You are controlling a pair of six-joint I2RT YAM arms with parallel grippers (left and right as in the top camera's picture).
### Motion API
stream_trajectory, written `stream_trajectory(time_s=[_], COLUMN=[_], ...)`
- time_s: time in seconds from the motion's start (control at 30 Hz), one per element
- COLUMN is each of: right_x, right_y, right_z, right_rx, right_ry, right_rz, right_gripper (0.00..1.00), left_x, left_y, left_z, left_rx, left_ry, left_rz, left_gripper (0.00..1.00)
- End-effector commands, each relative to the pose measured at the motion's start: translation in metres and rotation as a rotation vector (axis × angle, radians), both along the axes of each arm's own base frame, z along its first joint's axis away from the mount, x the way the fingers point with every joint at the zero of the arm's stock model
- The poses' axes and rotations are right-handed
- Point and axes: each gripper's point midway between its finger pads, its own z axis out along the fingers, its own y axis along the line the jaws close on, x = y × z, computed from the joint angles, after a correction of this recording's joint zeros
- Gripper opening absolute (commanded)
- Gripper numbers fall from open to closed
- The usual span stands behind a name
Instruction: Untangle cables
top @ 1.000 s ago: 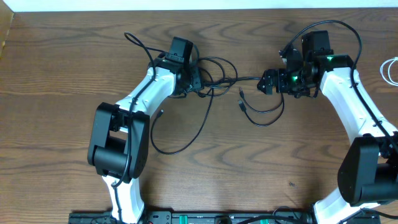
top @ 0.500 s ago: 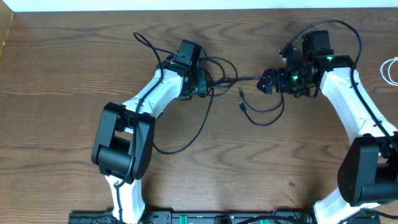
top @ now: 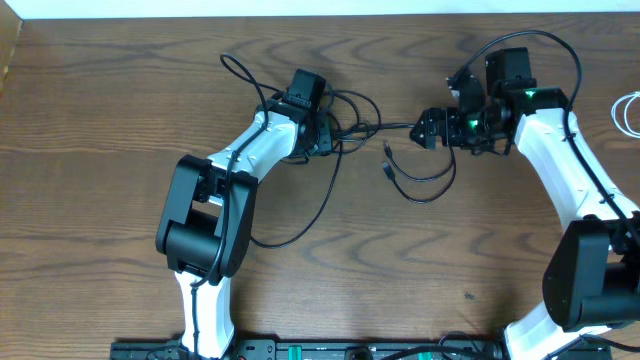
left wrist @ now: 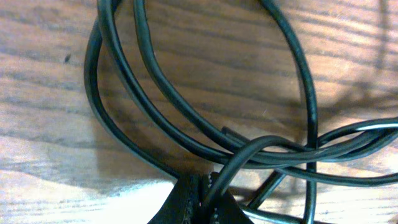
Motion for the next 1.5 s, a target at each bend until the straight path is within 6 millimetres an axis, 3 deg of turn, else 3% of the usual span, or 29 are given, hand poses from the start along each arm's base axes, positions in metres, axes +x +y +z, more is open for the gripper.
stream_trajectory(time_s=[0.0,0.27,0.4,0.5,0.83,1.13,1.33,1.47], right_x=[-0.001,0.004,0.011,0.013,0.012,0.017,0.018,0.019], right_y=[0.033,0.076,0.078,0.083,0.108,0.115,0.125,0.128], right_z=[0.026,0.037,0.033,0.036,0.056,0.058,0.031,0.017], right_rx=[0.112,0.143,0.093,0.108,0.241,0.291,0.242,0.234], right_ry=[-0.057,-0.129,-0.123,-0.133,-0.169,-0.108,-0.036,-0.002], right_rz=[0.082,0.137,0.048,0.045,0.117,0.010,-0.076,-0.092], right_gripper=[0.99,0.99,0.98,0.95,0.92,0.92,0.79,0.48], left_x=[-0.005,-0.022,-0.030,-0.034,-0.034,-0.034,-0.034,-0.034], left_y=[-0.002,-0.046,-0.050,-0.049,-0.048,-0.048,-0.048,-0.048], left_z=[0.019,0.138,0.181,0.199,0.202,0.202,0.202,0.202], left_rx=[-0.024,-0.329,-0.387,-0.398,-0.396,-0.396,-0.396,-0.396], left_ry=[-0.015,-0.168,-0.244,-0.284,-0.293,-0.293,-0.292,-0.293], left_rz=[-0.025,-0.196,-0.227,-0.234,-0.232,-0.232,-0.232,-0.232], left_gripper=[0.07,0.07,0.08,0.08,0.07,0.07,0.08,0.07])
